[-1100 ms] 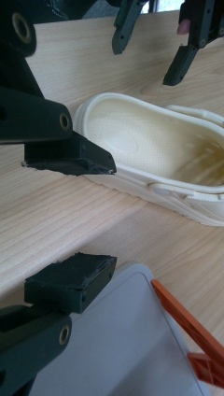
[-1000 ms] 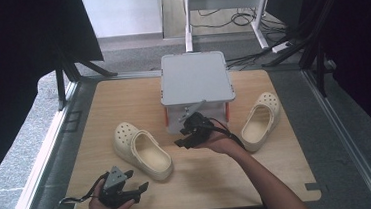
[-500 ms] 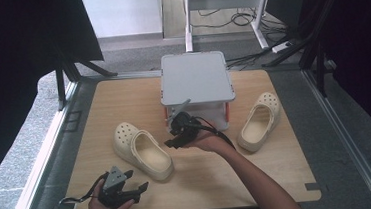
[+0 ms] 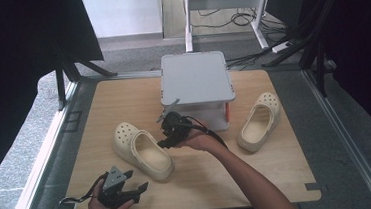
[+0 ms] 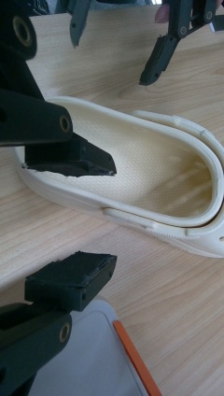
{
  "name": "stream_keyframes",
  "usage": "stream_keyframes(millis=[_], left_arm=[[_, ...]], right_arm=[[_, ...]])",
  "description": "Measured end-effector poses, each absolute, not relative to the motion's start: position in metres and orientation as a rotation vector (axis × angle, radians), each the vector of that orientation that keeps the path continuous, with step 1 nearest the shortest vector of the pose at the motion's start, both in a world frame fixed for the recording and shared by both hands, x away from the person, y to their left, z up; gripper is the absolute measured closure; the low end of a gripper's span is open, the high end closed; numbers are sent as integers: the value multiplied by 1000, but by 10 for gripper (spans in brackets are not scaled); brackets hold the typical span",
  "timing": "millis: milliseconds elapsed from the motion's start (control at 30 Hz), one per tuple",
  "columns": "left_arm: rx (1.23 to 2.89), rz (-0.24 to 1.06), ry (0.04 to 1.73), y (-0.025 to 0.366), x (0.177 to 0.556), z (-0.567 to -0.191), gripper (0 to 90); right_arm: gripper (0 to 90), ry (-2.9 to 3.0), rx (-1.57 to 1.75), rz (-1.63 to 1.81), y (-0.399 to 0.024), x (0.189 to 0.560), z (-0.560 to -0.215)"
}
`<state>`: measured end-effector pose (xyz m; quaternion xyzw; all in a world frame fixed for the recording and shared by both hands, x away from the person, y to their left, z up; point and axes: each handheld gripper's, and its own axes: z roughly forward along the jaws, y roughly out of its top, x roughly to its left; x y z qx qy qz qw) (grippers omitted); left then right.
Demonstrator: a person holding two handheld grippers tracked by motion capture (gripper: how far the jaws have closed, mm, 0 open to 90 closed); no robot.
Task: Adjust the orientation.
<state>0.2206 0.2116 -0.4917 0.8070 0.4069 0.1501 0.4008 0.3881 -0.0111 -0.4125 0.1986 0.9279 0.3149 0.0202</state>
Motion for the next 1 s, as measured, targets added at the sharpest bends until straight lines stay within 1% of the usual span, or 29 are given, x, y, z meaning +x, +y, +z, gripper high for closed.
stream_keyframes(millis=[1000], left_arm=[[2038, 380, 1028, 213, 220, -490, 286]], right_arm=[[505, 2913, 623, 905, 21, 402, -423]])
